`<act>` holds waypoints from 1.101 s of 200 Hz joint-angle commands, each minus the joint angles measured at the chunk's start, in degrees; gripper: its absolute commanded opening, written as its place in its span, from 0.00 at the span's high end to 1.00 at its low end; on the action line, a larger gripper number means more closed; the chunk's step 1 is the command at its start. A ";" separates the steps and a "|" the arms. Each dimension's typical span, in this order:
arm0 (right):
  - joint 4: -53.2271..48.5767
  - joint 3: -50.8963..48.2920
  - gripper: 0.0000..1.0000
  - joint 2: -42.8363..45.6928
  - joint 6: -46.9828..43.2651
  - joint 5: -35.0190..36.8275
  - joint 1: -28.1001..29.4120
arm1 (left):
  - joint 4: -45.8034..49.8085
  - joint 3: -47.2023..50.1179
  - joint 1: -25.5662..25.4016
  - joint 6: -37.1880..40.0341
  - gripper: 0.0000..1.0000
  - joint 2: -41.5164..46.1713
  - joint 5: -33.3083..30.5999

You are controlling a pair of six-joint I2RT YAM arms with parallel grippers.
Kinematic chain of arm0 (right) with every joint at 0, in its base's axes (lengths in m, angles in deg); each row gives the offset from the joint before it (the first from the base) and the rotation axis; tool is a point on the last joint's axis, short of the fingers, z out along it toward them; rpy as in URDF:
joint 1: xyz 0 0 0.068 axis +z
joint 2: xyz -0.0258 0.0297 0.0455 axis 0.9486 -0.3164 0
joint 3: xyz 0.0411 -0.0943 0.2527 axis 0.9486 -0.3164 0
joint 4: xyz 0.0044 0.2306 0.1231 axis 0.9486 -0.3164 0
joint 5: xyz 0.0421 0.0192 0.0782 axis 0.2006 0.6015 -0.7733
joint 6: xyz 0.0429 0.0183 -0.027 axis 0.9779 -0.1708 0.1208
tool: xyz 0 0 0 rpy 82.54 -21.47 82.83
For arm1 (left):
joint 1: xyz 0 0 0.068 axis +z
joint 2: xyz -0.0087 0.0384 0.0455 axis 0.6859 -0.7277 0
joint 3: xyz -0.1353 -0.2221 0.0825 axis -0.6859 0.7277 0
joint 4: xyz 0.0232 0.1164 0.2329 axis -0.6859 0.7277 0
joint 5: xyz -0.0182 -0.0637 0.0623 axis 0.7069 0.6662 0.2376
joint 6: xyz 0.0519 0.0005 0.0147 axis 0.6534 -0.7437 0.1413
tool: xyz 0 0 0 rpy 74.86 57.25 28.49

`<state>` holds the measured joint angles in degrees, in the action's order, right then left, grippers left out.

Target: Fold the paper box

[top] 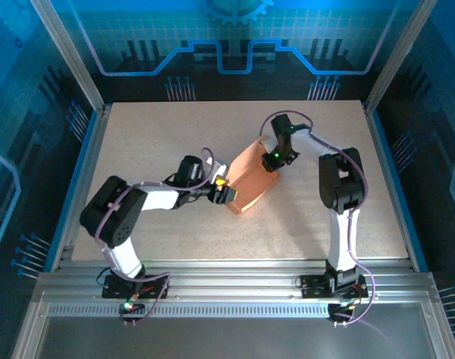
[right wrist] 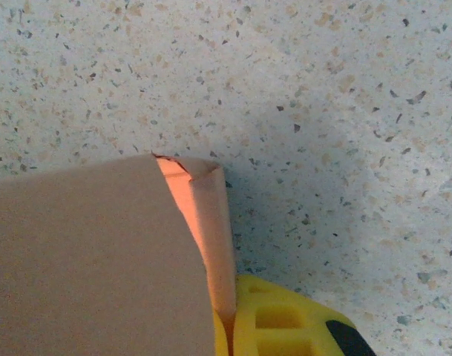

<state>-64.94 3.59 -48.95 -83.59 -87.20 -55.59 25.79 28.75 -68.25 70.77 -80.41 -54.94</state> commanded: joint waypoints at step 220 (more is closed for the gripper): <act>23.26 -17.52 1.00 25.13 25.75 -28.28 -0.17 | -5.00 -11.64 -1.25 -42.51 0.65 -6.64 -9.72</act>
<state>-44.83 -11.47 -26.73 -57.17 -118.28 -58.21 20.56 19.52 -68.76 28.15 -88.43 -66.11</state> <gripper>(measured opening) 0.059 0.371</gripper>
